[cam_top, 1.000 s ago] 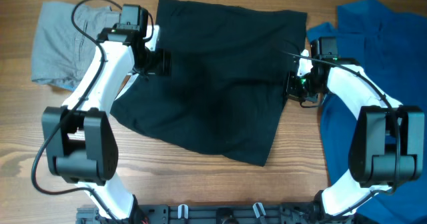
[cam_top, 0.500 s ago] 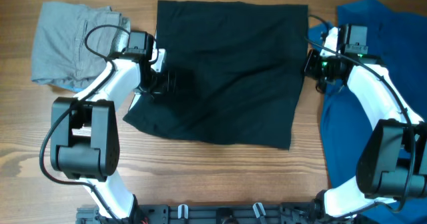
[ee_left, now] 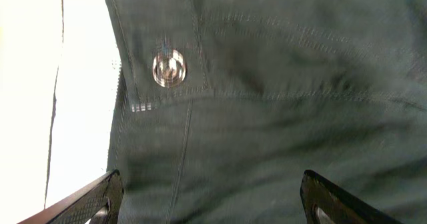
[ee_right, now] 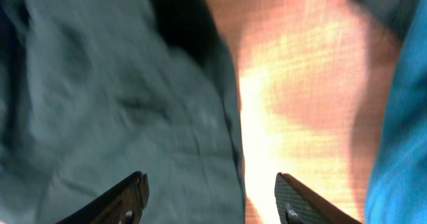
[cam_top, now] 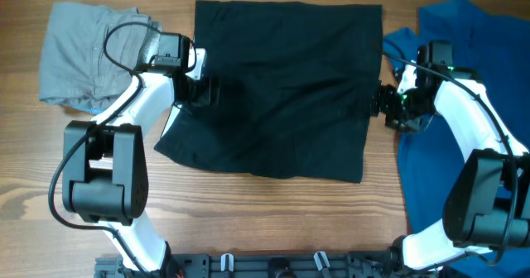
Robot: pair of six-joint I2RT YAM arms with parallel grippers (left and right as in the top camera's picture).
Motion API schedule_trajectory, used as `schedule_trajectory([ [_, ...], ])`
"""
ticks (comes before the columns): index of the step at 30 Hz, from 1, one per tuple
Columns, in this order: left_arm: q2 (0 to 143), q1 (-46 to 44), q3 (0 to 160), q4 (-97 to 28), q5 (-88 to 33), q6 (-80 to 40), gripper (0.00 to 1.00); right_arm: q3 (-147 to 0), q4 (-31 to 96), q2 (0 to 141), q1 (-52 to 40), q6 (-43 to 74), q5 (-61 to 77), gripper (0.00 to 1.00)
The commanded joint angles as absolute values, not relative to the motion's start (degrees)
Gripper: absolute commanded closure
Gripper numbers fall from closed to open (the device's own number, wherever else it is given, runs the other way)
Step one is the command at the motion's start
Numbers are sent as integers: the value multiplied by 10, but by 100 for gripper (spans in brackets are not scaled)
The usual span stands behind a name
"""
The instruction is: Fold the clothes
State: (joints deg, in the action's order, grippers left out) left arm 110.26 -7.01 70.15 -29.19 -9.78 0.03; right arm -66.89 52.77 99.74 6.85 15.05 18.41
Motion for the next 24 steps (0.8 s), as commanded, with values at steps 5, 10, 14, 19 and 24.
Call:
schedule_trajectory([
  [5, 1123, -65, 713, -201, -55, -5, 19, -609, 551, 982, 45, 104, 206, 35],
  [10, 1149, -58, 713, -147, -55, -5, 27, -587, 525, 982, 34, 105, 206, 35],
  [14, 1169, -57, 713, -140, -82, -5, 37, -587, 486, 982, 34, 105, 207, 35],
  [19, 1165, -54, 716, -142, -105, -5, 94, -594, 438, 967, 34, 100, 225, 36],
  [24, 1108, -30, 721, -141, -105, -43, 96, -594, 405, 940, 40, 95, 180, 35],
])
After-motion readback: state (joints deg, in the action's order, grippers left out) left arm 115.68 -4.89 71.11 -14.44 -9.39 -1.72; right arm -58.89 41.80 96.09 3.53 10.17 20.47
